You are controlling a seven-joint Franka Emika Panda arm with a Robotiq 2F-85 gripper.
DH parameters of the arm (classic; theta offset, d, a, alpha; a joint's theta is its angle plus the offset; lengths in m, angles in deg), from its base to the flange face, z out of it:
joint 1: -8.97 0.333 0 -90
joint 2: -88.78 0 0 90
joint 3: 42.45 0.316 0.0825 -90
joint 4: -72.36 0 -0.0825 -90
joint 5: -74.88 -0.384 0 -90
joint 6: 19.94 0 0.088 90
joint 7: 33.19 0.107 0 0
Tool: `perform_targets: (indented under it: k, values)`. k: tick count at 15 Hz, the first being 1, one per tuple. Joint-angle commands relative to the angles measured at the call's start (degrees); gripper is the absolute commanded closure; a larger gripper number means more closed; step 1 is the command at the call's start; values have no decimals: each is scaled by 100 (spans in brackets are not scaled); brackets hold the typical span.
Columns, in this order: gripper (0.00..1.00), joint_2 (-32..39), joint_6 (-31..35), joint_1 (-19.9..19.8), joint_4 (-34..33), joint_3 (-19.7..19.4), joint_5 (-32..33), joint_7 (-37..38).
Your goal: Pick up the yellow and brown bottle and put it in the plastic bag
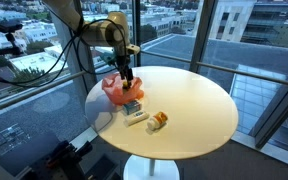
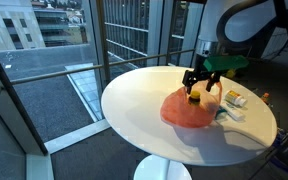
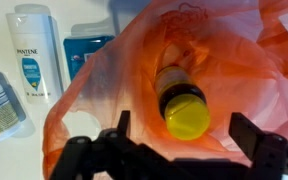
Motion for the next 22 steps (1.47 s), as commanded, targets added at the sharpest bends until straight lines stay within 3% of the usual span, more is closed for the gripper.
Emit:
perform_targets:
  k: [1,5,15,18,19,22]
  values:
    - [0,-592,-283,-22,406,1,17,-144]
    - [0,-1166,-681,-141,817,42,28,-531]
    - [0,-2711,-1527,-561,1820,89,275,-2378]
    - [0,-3007,-1591,-628,2052,122,372,-2582]
    - [0,-2690,-1523,-627,1818,140,207,-2421]
    - [0,-2736,-1522,-638,1868,164,217,-2435]
